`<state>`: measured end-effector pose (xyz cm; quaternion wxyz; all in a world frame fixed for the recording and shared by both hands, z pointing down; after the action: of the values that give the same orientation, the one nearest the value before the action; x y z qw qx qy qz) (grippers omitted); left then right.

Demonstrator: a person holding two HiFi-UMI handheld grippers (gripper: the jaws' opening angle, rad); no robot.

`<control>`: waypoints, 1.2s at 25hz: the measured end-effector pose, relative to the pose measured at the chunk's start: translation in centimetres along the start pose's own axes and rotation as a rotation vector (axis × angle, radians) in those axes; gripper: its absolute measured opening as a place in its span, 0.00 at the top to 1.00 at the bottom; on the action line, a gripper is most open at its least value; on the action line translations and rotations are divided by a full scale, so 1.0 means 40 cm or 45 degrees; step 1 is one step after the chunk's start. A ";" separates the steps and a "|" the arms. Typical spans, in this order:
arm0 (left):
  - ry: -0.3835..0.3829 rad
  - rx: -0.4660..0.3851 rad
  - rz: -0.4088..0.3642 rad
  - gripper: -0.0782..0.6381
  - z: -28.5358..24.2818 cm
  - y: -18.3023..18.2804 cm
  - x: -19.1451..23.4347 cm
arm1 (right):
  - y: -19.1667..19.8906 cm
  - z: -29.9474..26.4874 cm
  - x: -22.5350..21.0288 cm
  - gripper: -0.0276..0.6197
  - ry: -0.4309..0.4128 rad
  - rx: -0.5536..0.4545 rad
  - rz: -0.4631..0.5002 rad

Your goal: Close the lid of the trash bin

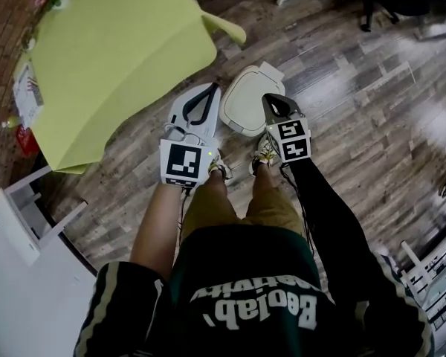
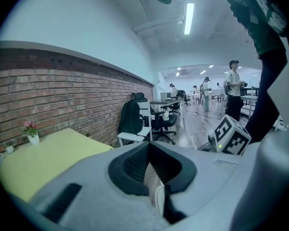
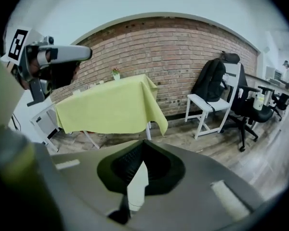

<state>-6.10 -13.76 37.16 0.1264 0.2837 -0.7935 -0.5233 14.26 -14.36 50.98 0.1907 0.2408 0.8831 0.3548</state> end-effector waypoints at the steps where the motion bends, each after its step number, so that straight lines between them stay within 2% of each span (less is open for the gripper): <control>1: -0.006 -0.007 0.002 0.88 0.005 -0.013 -0.005 | -0.013 0.020 -0.001 0.94 0.001 -0.019 0.002; 14: -0.132 -0.058 0.021 0.88 0.086 -0.152 -0.048 | -0.155 0.261 -0.004 0.94 0.021 -0.297 -0.038; 21: -0.168 -0.107 -0.008 0.88 0.151 -0.217 -0.045 | -0.254 0.348 0.024 0.94 -0.017 -0.440 0.079; 26: -0.198 -0.162 -0.030 0.88 0.211 -0.254 -0.011 | -0.311 0.415 0.074 0.94 0.040 -0.538 0.099; 30: -0.142 -0.218 -0.044 0.88 0.258 -0.276 0.005 | -0.339 0.467 0.121 0.94 0.136 -0.600 0.084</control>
<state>-7.86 -9.27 22.85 0.0968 0.2562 -0.7466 -0.6063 15.87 -10.24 27.83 0.1830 0.1994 0.7762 0.5694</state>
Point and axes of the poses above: the fingertips, and each gripper's own axes: z backward along the fingers, x to its left, y out of its underside, the point moved 10 cm from there along z, backward along the fingers, and after that the axes turned 2 degrees about x, right-handed, at the moved point
